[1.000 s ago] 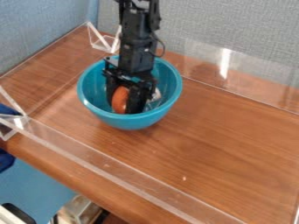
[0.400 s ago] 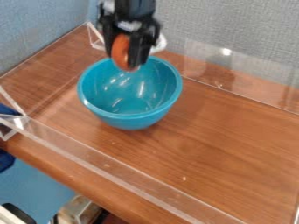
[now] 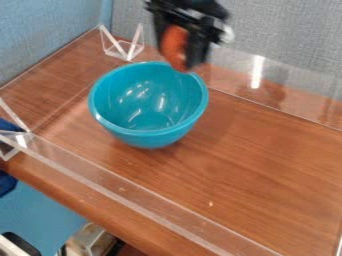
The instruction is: Remove the mushroom from inside the blue bowl and put it on the table
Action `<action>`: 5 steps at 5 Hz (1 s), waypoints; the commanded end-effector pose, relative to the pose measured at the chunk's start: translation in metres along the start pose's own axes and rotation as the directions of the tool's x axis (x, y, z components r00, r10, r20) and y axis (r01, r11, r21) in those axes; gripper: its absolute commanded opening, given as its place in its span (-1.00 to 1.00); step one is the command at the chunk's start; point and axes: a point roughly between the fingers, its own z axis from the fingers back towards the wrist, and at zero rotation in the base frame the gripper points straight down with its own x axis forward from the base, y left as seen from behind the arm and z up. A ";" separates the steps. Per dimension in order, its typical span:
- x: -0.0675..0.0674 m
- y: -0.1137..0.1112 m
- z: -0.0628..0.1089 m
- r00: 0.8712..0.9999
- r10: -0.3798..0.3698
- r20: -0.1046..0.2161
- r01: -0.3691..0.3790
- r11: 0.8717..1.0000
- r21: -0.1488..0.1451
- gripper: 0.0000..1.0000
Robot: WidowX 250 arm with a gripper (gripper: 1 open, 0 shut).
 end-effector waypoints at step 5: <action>0.035 -0.109 -0.076 0.985 -0.158 -0.072 0.157 0.987 -0.025 -1.00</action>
